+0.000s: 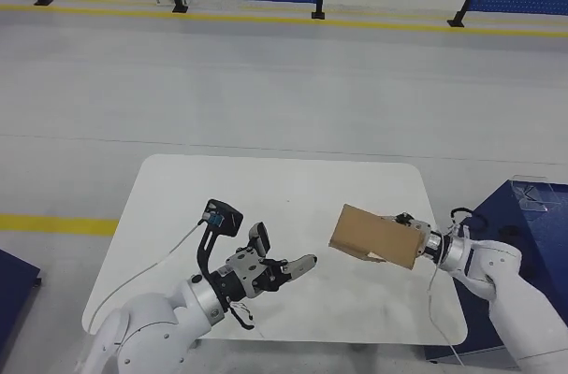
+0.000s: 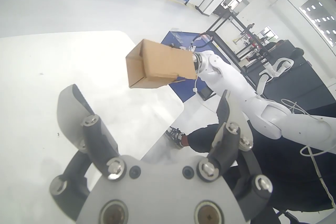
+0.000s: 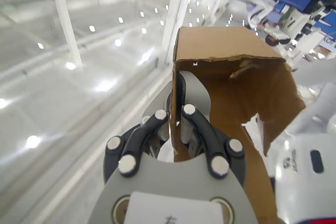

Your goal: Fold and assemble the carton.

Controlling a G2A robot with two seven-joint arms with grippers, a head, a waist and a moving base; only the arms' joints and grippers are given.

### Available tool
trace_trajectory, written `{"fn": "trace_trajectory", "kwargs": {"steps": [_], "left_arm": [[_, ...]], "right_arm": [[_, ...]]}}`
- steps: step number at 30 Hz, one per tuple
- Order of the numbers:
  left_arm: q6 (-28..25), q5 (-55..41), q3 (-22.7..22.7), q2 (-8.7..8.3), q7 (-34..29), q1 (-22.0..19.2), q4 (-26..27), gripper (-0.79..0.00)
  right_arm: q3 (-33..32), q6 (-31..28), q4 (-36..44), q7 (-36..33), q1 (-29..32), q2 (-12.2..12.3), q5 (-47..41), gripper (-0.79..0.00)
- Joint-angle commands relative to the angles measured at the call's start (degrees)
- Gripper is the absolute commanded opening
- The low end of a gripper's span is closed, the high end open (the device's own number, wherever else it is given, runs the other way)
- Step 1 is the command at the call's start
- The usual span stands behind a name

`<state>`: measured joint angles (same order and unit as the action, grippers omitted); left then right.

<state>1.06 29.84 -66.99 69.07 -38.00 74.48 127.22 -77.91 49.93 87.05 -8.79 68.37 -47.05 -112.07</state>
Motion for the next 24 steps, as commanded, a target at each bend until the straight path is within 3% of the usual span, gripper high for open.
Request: {"fn": "trace_trajectory", "kwargs": {"steps": [1, 5, 7, 11, 16, 24], "left_arm": [[0.0, 0.0, 0.0, 0.0, 0.0, 0.0, 0.0, 0.0], [0.0, 0.0, 0.0, 0.0, 0.0, 0.0, 0.0, 0.0], [0.0, 0.0, 0.0, 0.0, 0.0, 0.0, 0.0, 0.0], [0.0, 0.0, 0.0, 0.0, 0.0, 0.0, 0.0, 0.0], [0.0, 0.0, 0.0, 0.0, 0.0, 0.0, 0.0, 0.0], [0.0, 0.0, 0.0, 0.0, 0.0, 0.0, 0.0, 0.0]], "right_arm": [[-0.2, -1.7, 3.0, 21.0, 0.9, 0.2, -10.1, -0.785], [-1.6, -13.8, 13.8, 53.5, 2.1, 1.2, -27.7, -0.785], [-2.9, -22.2, 19.2, 66.6, 1.8, 1.6, -37.2, -0.785], [-4.0, -34.8, 25.8, 83.1, -0.9, 2.1, -43.3, -0.785], [1.4, -48.5, 23.4, 88.4, -5.8, 1.3, -43.6, -0.785], [17.2, -62.2, 10.9, 82.8, -16.1, -3.0, -46.1, -0.785]]}}
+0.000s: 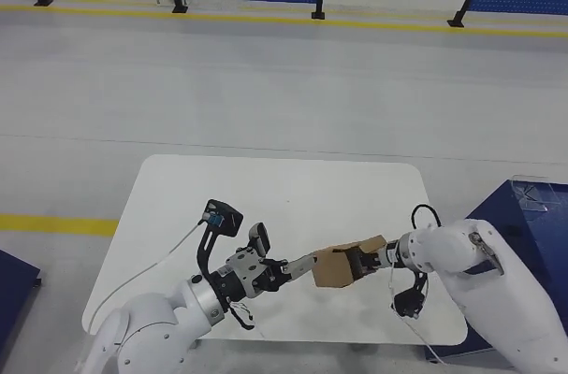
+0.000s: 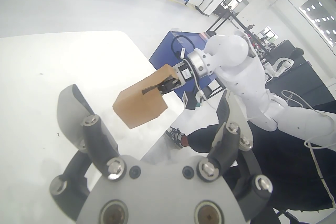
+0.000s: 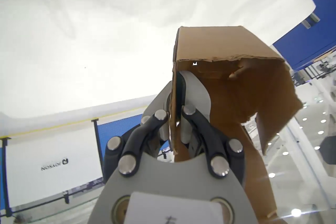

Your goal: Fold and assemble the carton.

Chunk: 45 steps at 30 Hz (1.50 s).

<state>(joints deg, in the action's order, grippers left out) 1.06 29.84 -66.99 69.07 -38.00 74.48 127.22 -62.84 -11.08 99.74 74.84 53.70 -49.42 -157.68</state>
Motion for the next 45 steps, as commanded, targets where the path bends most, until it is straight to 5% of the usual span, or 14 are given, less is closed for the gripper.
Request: {"fn": "trace_trajectory", "kwargs": {"steps": [1, 4, 6, 16, 19, 22, 24, 28, 31, 34, 40, 42, 43, 45], "left_arm": [[0.0, 0.0, 0.0, 0.0, 0.0, 0.0, 0.0, 0.0], [0.0, 0.0, 0.0, 0.0, 0.0, 0.0, 0.0, 0.0], [0.0, 0.0, 0.0, 0.0, 0.0, 0.0, 0.0, 0.0], [0.0, 0.0, 0.0, 0.0, 0.0, 0.0, 0.0, 0.0], [0.0, 0.0, 0.0, 0.0, 0.0, 0.0, 0.0, 0.0], [0.0, 0.0, 0.0, 0.0, 0.0, 0.0, 0.0, 0.0], [0.0, 0.0, 0.0, 0.0, 0.0, 0.0, 0.0, 0.0], [0.0, 0.0, 0.0, 0.0, 0.0, 0.0, 0.0, 0.0], [0.0, 0.0, 0.0, 0.0, 0.0, 0.0, 0.0, 0.0], [0.0, 0.0, 0.0, 0.0, 0.0, 0.0, 0.0, 0.0], [0.0, 0.0, 0.0, 0.0, 0.0, 0.0, 0.0, 0.0], [0.0, 0.0, 0.0, 0.0, 0.0, 0.0, 0.0, 0.0], [0.0, 0.0, 0.0, 0.0, 0.0, 0.0, 0.0, 0.0], [0.0, 0.0, 0.0, 0.0, 0.0, 0.0, 0.0, 0.0]], "right_arm": [[3.9, -1.9, -3.3, -1.5, -2.6, -1.2, -0.4, -0.785], [8.4, -3.6, -7.6, -2.4, -6.1, -3.0, -1.5, -0.782], [10.7, -4.3, -10.1, -3.1, -7.9, -4.1, -2.3, -0.542], [12.2, 2.6, -14.3, -2.6, -11.8, -6.3, -6.9, -0.465], [8.4, 11.2, -12.9, -4.5, -10.7, -5.3, -5.2, -0.514], [2.5, 25.2, -10.4, -8.3, -7.5, -3.6, -3.6, -0.785], [-2.4, 38.6, -8.1, -13.8, -4.4, -2.3, -0.3, -0.785], [-13.5, 60.9, -6.3, -33.6, 3.1, -0.3, 13.8, -0.785], [-20.2, 69.1, -4.4, -52.2, 7.6, 0.0, 29.5, -0.785], [-23.8, 67.8, -1.4, -76.3, 10.2, 0.0, 54.4, -0.785], [-20.8, 40.6, -15.2, -127.7, 11.0, 0.9, 94.5, -0.785], [-19.3, 38.6, -20.9, -135.4, 8.2, 0.8, 95.8, -0.409], [-19.3, 38.6, -20.9, -135.4, 8.2, 0.8, 95.8, 0.0], [-19.3, 38.6, -20.9, -135.4, 8.2, 0.8, 95.8, 0.0]]}}
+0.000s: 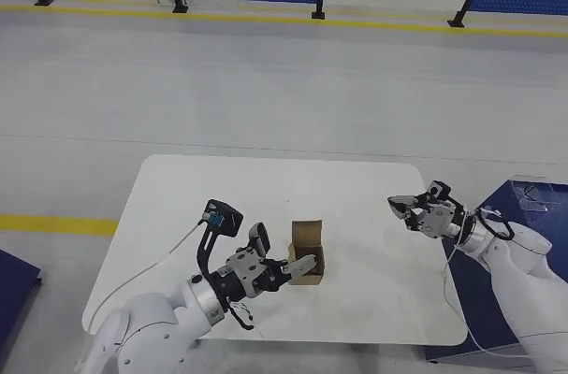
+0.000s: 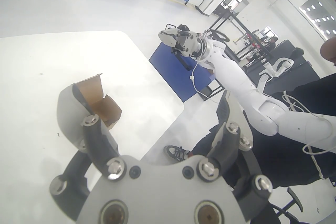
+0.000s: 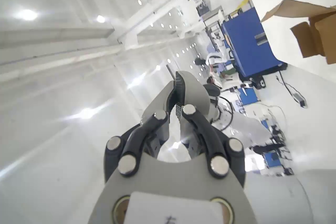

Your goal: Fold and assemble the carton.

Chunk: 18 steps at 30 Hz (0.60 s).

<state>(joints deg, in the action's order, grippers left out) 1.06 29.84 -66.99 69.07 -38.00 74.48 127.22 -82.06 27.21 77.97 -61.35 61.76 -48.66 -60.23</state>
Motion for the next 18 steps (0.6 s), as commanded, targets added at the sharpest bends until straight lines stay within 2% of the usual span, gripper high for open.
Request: {"fn": "trace_trajectory", "kwargs": {"steps": [1, 8, 10, 11, 13, 16, 18], "left_arm": [[0.0, 0.0, 0.0, 0.0, 0.0, 0.0, 0.0, 0.0], [0.0, 0.0, 0.0, 0.0, 0.0, 0.0, 0.0, 0.0], [1.7, -2.0, -0.1, 0.07, -0.4, 0.5, -1.3, 0.0], [5.0, -6.1, -0.8, 0.22, -1.7, -0.1, -2.9, 0.0], [14.3, -13.6, -1.8, 0.51, -8.4, -4.4, -7.5, 0.0], [27.1, -7.6, 0.3, 0.43, -17.0, -13.1, -15.6, 0.0], [31.7, -6.1, 3.1, 0.78, -20.5, -17.7, -19.5, 0.0]], "right_arm": [[-0.1, 0.3, 0.9, 0.8, 0.2, 0.0, -1.7, 0.0], [-0.1, 0.3, 0.9, 0.8, 0.2, 0.0, -1.7, 0.0], [-0.1, 0.3, 0.9, 0.8, 0.2, 0.0, -1.7, 0.0], [-0.3, -0.9, 1.1, 2.0, 0.2, 0.0, -0.5, 0.0], [-1.1, -6.4, 3.8, 6.6, 1.2, 0.7, 10.7, 0.0], [-2.1, -9.9, 8.2, 3.7, 3.2, 1.9, 23.4, 0.0], [-2.4, -12.8, 10.9, 2.7, 4.0, 2.9, 35.2, 0.0]]}}
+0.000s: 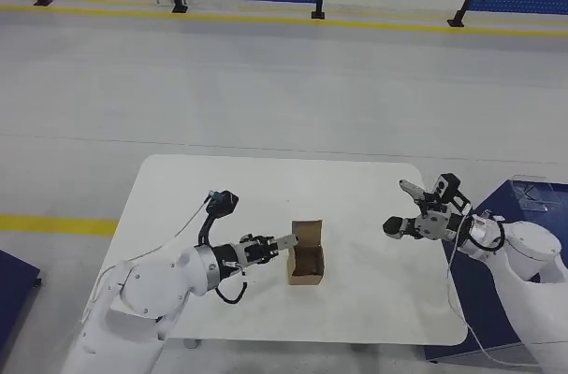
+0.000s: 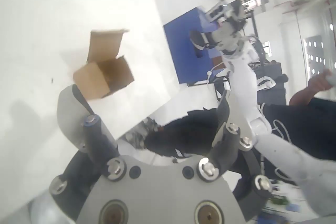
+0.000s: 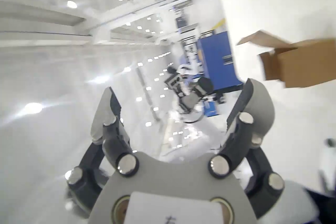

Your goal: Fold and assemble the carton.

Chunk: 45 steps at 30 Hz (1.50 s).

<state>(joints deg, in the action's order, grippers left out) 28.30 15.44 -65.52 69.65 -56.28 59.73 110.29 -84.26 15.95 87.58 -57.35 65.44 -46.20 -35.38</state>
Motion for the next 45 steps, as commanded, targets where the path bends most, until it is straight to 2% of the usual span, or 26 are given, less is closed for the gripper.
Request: {"fn": "trace_trajectory", "kwargs": {"steps": [1, 4, 6, 10, 12, 17, 20, 25, 34, 45], "left_arm": [[6.8, 9.1, 2.9, 0.36, -3.5, -4.9, -5.2, 0.0], [10.5, 14.9, 8.6, 0.92, -5.6, -10.1, -10.6, 0.0], [12.8, 19.8, 12.7, 1.37, -6.3, -12.7, -13.5, 0.0], [13.3, 23.6, 18.9, 2.49, -6.4, -16.3, -19.2, 0.0], [13.1, 23.7, 20.7, 2.98, -6.7, -17.6, -21.7, 0.0], [12.5, 22.1, 23.6, 3.86, -7.2, -19.5, -25.2, 0.0], [12.1, 20.2, 24.9, 4.48, -7.6, -20.3, -26.3, 0.0], [12.4, 18.4, 27.1, 5.75, -7.3, -22.3, -29.5, 0.0], [12.8, 15.8, 29.1, 7.6, -6.9, -24.6, -33.2, 0.0], [12.6, 14.5, 30.4, 9.12, -7.1, -26.2, -38.6, 0.0]], "right_arm": [[-0.2, -3.2, 2.5, -0.9, 1.0, 0.8, 15.7, 0.0], [1.0, -4.7, 6.2, -0.2, 2.6, 1.5, 28.1, 0.0], [2.0, -4.5, 8.2, 0.2, 3.3, 1.7, 33.0, 0.0], [4.8, -2.4, 10.3, 2.4, 3.2, 1.6, 39.2, 0.0], [4.8, -2.4, 10.3, 2.4, 3.2, 1.6, 39.2, 0.0], [5.2, -2.1, 9.6, 2.6, 3.7, 1.5, 39.5, 0.0], [8.3, -2.1, 9.0, 4.6, 3.4, 1.3, 46.5, 0.0], [14.3, -1.8, 9.0, 3.9, 0.8, 0.5, 52.5, 0.0], [21.0, -2.3, 7.6, 4.1, -3.7, -1.4, 53.3, 0.0], [24.2, -2.1, 8.3, 4.3, -6.3, -2.8, 54.8, 0.0]]}}
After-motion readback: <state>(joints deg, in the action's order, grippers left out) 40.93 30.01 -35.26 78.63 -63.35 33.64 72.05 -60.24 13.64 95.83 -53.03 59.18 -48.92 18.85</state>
